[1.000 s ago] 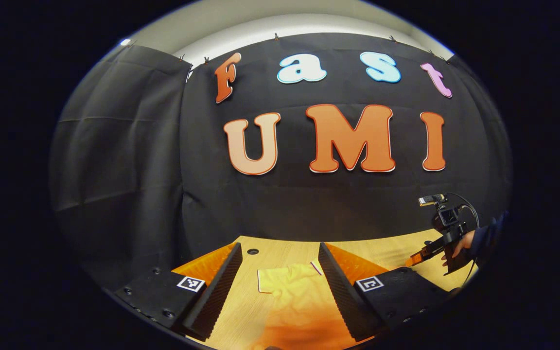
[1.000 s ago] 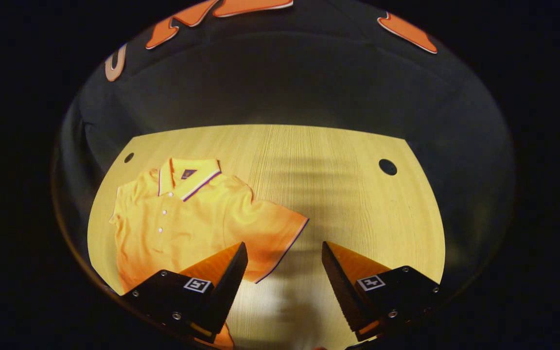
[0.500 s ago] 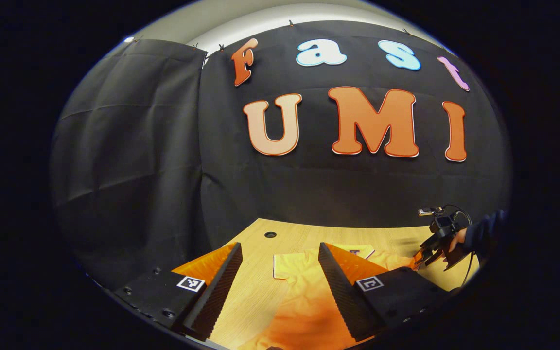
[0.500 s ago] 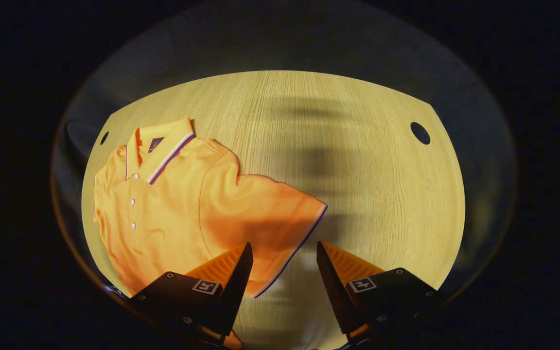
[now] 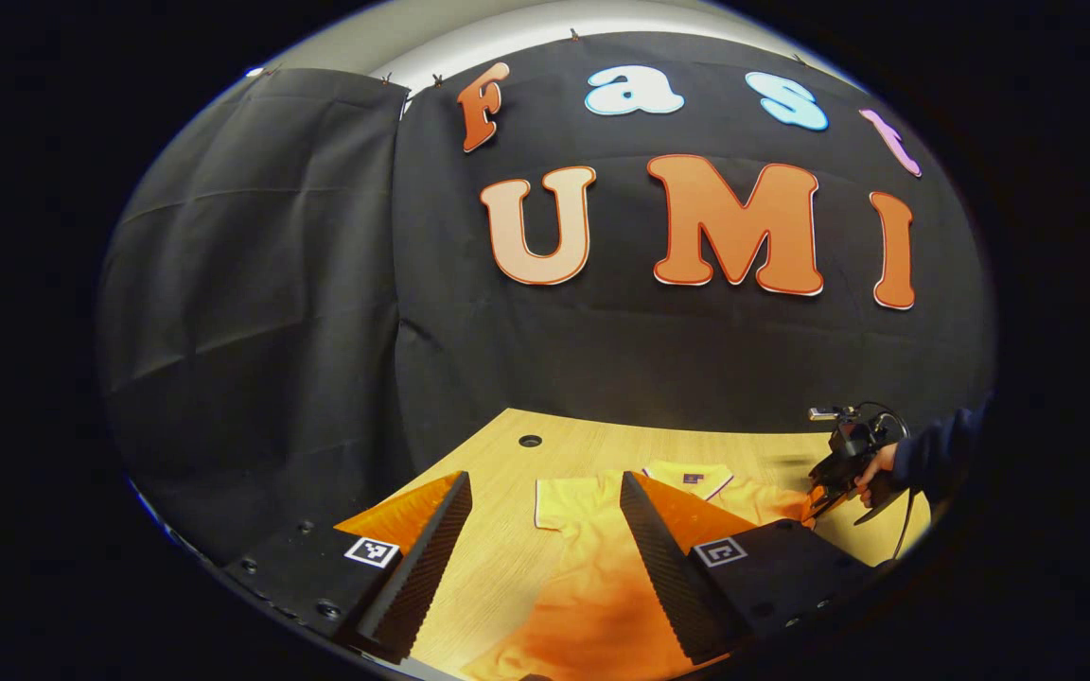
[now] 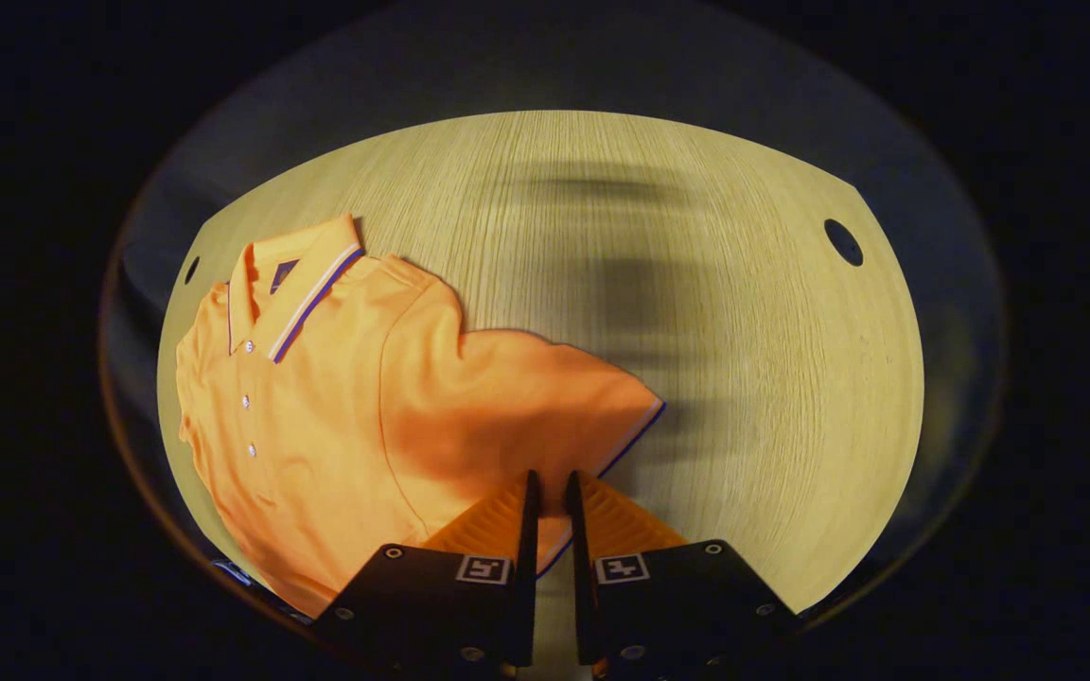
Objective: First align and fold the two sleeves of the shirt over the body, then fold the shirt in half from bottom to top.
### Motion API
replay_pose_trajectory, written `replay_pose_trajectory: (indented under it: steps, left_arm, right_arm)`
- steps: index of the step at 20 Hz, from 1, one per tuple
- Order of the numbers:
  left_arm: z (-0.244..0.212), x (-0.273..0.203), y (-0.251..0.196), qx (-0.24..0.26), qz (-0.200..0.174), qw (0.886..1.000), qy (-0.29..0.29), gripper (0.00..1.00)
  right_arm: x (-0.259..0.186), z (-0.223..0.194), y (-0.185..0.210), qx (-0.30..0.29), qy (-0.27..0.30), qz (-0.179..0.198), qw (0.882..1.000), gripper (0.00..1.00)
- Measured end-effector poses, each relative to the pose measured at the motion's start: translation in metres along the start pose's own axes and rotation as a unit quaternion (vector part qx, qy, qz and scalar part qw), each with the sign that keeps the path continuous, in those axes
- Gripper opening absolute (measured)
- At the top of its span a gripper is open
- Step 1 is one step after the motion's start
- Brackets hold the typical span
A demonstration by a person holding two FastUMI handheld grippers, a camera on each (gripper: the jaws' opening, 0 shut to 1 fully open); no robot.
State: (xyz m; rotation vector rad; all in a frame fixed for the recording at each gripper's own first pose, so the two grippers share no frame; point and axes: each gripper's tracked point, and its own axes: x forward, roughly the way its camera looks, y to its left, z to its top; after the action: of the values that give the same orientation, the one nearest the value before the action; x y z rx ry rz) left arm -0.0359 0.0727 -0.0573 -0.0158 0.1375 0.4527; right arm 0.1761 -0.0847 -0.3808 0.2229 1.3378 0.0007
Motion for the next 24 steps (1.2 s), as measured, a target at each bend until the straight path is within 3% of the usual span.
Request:
replay_pose_trajectory:
  steps: [2, 3, 9, 15, 17, 19, 20, 21, 24]
  left_arm:
    - [0.003, -0.001, 0.002, 0.001, 0.002, 1.000, -0.003, 0.97]
    - [0.003, -0.002, 0.004, 0.001, 0.002, 1.000, -0.004, 0.97]
    - [-0.003, 0.001, 0.015, -0.013, 0.011, 1.000, 0.003, 0.97]
    - [-0.013, 0.010, 0.027, -0.025, 0.020, 0.999, 0.019, 0.97]
    - [-0.021, 0.017, 0.031, -0.046, 0.019, 0.998, 0.033, 0.97]
    - [-0.027, 0.029, 0.035, -0.073, 0.017, 0.996, 0.050, 0.97]
    - [-0.033, 0.036, 0.037, -0.085, 0.014, 0.994, 0.063, 0.97]
    - [-0.038, 0.044, 0.038, -0.095, 0.009, 0.992, 0.077, 0.98]
    - [-0.065, 0.074, 0.039, -0.108, -0.010, 0.984, 0.142, 0.98]
  right_arm:
    - [-0.008, 0.005, 0.011, 0.056, 0.000, 0.047, 0.997, 0.07]
    - [-0.012, 0.013, 0.012, 0.058, -0.018, 0.055, 0.997, 0.07]
    - [-0.055, 0.039, 0.057, 0.002, -0.076, 0.083, 0.994, 0.07]
    - [-0.075, 0.045, 0.132, -0.062, -0.088, 0.140, 0.984, 0.08]
    - [-0.086, 0.041, 0.155, -0.070, -0.095, 0.175, 0.977, 0.29]
    - [-0.093, 0.042, 0.157, -0.075, -0.103, 0.179, 0.976, 0.52]
    - [-0.095, 0.042, 0.154, -0.077, -0.110, 0.175, 0.975, 0.53]
    - [-0.099, 0.043, 0.152, -0.077, -0.120, 0.171, 0.975, 0.65]
    - [-0.129, 0.044, 0.146, -0.074, -0.165, 0.167, 0.969, 0.83]
